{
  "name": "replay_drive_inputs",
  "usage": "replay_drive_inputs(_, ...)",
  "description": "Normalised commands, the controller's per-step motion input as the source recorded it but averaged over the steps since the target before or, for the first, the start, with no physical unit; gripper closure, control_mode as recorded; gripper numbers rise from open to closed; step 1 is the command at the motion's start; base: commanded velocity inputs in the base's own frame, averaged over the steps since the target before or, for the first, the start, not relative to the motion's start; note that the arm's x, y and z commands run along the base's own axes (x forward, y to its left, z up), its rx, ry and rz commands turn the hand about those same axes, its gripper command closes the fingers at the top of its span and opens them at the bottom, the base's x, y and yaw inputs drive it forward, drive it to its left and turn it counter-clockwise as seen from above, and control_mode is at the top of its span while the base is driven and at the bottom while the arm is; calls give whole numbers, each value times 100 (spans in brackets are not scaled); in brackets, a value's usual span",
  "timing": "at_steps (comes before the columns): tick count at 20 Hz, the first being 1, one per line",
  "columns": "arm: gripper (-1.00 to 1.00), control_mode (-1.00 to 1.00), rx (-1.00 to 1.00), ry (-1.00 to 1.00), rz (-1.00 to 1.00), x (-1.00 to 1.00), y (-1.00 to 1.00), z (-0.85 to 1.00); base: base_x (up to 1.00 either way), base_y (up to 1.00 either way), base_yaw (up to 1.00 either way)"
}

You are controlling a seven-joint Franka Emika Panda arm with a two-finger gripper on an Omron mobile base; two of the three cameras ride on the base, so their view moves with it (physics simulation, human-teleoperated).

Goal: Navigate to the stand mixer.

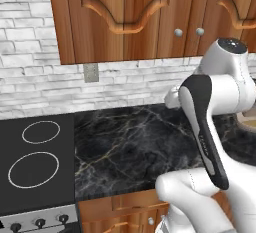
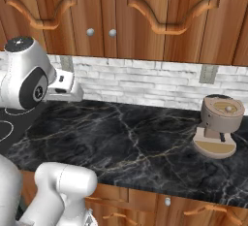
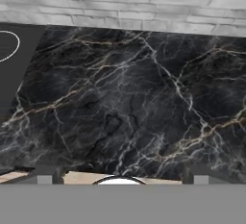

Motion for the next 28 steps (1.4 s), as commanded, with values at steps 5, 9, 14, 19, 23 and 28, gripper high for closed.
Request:
replay_drive_inputs(5, -100, -100, -1, -17, 0, -66, 0, 60, 0, 0, 0)
replay_drive_inputs(9, -100, 100, 0, -9, 0, -29, 0, 30, -30, 0, 0)
replay_drive_inputs(14, -100, 100, 0, 0, 0, 0, 0, 0, -83, 23, 0)
replay_drive_inputs(19, -100, 100, 0, 0, 0, 0, 0, 0, -67, 85, 12)
replay_drive_inputs(23, -100, 100, 0, 0, 0, 0, 0, 0, -1, 92, 66)
replay_drive_inputs(28, -100, 100, 0, 0, 0, 0, 0, 0, 3, 47, 83)
